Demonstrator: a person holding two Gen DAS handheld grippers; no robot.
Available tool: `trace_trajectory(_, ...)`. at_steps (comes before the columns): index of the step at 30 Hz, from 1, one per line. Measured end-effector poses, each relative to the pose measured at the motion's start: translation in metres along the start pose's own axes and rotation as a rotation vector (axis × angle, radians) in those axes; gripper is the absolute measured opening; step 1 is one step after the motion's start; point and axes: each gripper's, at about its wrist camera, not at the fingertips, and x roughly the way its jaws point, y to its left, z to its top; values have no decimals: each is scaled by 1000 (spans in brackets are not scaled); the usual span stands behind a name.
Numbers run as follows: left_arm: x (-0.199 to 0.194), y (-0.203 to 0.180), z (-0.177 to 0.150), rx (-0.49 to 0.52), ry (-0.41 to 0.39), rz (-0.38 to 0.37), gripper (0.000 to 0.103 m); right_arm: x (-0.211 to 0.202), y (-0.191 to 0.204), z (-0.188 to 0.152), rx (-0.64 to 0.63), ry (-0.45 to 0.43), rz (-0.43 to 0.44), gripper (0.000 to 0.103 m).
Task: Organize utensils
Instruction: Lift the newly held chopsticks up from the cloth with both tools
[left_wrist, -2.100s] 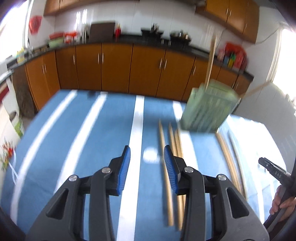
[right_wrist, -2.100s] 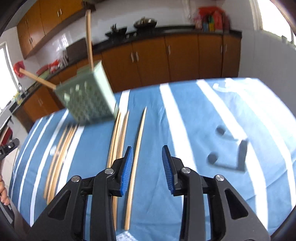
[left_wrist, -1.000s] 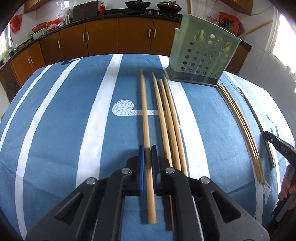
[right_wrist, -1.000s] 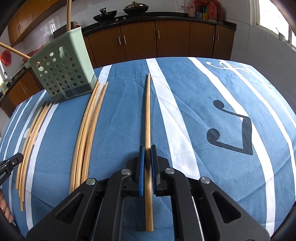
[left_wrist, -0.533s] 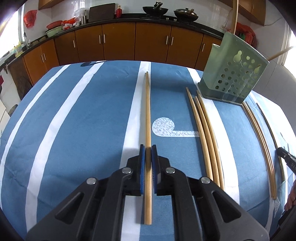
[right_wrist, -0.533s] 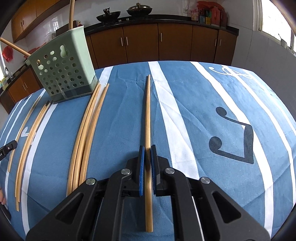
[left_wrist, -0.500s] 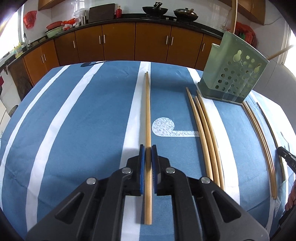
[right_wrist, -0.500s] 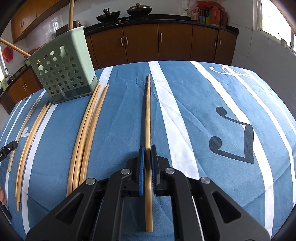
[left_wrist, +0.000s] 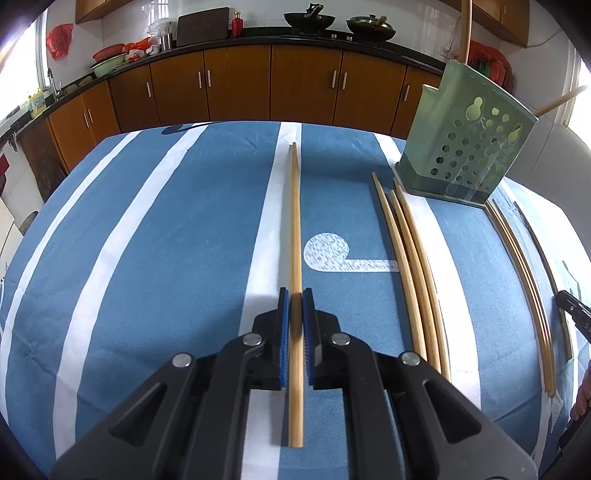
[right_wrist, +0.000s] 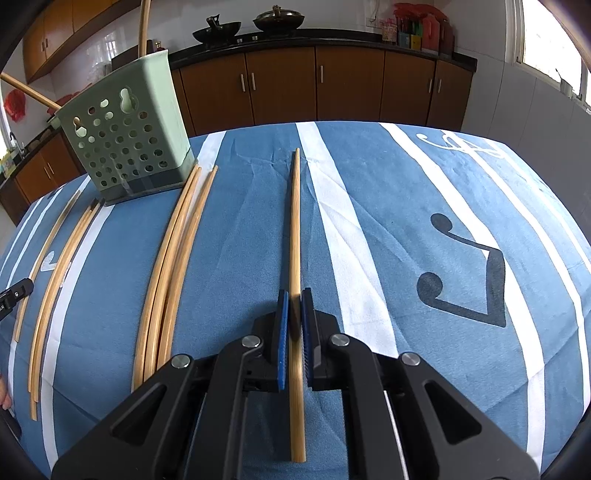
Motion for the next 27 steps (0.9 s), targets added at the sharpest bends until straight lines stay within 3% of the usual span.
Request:
trace_trajectory(21,-4,0,-4,15,1,-5,12,-2,0,-2,-2,-1,-5,9)
trace_trajectory(27,-11,0,-14,23,3,9,12,-8,-4,-9,23,1,27,9)
